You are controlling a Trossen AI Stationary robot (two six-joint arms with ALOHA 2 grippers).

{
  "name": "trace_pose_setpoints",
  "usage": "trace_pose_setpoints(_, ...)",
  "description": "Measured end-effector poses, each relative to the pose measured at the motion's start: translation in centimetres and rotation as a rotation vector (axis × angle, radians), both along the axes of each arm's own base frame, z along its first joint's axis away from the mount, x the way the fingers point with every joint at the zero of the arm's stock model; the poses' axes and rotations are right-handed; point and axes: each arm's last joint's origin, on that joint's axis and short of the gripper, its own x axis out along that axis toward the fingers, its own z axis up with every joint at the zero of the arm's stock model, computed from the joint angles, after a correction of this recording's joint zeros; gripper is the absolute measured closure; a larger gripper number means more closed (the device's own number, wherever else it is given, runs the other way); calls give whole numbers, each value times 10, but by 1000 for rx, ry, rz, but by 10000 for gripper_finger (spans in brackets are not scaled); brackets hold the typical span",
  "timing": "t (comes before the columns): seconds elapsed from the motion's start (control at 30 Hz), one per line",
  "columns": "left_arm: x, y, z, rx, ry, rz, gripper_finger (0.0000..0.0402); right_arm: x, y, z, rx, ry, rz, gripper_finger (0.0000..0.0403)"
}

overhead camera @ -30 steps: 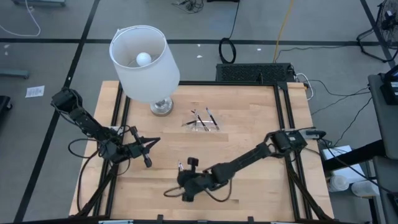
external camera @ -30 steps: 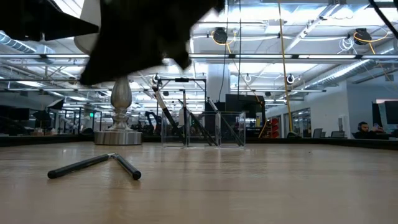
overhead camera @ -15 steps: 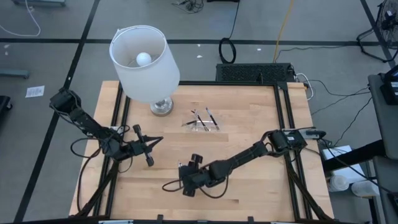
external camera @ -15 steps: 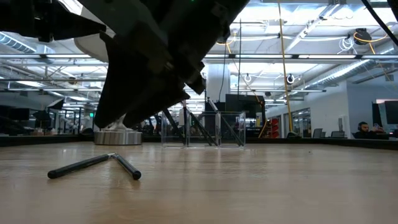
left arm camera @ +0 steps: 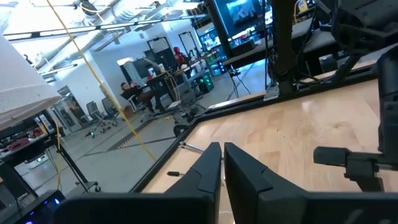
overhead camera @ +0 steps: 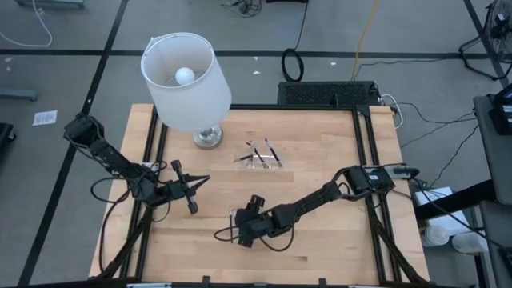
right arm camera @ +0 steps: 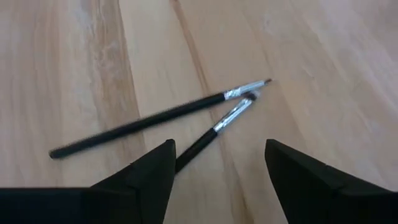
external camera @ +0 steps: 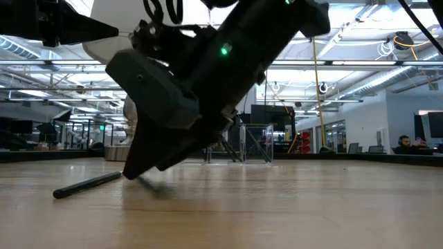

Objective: Put items in baskets/containers
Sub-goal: Put the black eyeshadow brush into the transparent organizer

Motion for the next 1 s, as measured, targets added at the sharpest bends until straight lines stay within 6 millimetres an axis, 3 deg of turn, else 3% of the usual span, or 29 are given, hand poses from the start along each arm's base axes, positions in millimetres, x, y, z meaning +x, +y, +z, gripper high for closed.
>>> trace_pose_setpoints(0.17, 0, 0, 0, -1, 0, 0, 372, -1, -3, -5, -1, 7, 28, 175)
trace_pose_setpoints(0.4, 0, 0, 0, -2, -1, 0, 371, -5, -9, -13, 4, 44, 42, 222)
trace_pose_setpoints(0.7, 0, 0, 0, 0, 3, 1, 371, -8, -16, -19, 57, 81, 43, 298)
trace_pose_setpoints(0.9, 0, 0, 0, -2, 2, 0, 371, -7, -24, -21, 117, 116, 73, 384)
trace_pose_setpoints(1.0, 0, 0, 0, -3, 1, 1, 371, -7, -23, -22, 115, 119, 81, 394)
